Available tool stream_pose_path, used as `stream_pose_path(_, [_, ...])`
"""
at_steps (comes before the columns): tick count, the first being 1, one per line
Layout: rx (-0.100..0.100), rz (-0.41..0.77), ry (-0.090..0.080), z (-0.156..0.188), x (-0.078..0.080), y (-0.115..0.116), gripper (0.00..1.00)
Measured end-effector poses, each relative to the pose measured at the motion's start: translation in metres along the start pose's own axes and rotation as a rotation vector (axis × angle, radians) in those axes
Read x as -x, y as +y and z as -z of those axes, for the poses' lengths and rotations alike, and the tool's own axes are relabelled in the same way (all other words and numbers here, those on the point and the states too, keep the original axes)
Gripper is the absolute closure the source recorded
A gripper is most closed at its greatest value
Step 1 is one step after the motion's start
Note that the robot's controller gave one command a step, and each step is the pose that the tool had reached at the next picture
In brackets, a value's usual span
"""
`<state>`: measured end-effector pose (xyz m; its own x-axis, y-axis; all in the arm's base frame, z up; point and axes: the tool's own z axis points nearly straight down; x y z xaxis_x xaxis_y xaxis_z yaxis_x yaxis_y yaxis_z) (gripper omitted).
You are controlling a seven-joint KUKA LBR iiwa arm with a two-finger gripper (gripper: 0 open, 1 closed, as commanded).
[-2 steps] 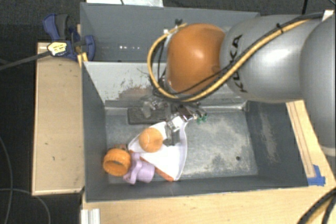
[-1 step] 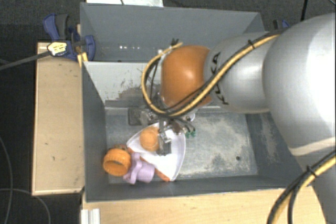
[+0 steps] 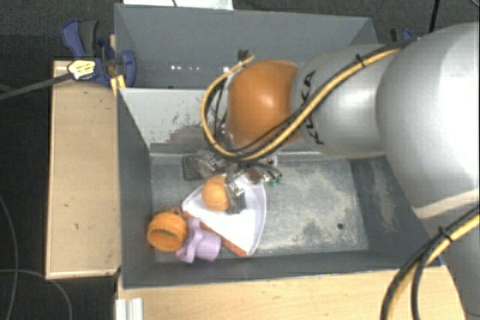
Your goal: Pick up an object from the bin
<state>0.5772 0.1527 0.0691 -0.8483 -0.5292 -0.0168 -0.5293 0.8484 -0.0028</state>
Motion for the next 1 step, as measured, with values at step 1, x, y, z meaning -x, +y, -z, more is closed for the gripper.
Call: stream_pose_path(1, [0.0,0.023,0.002,0.0032,0.0004,-0.001,1.0])
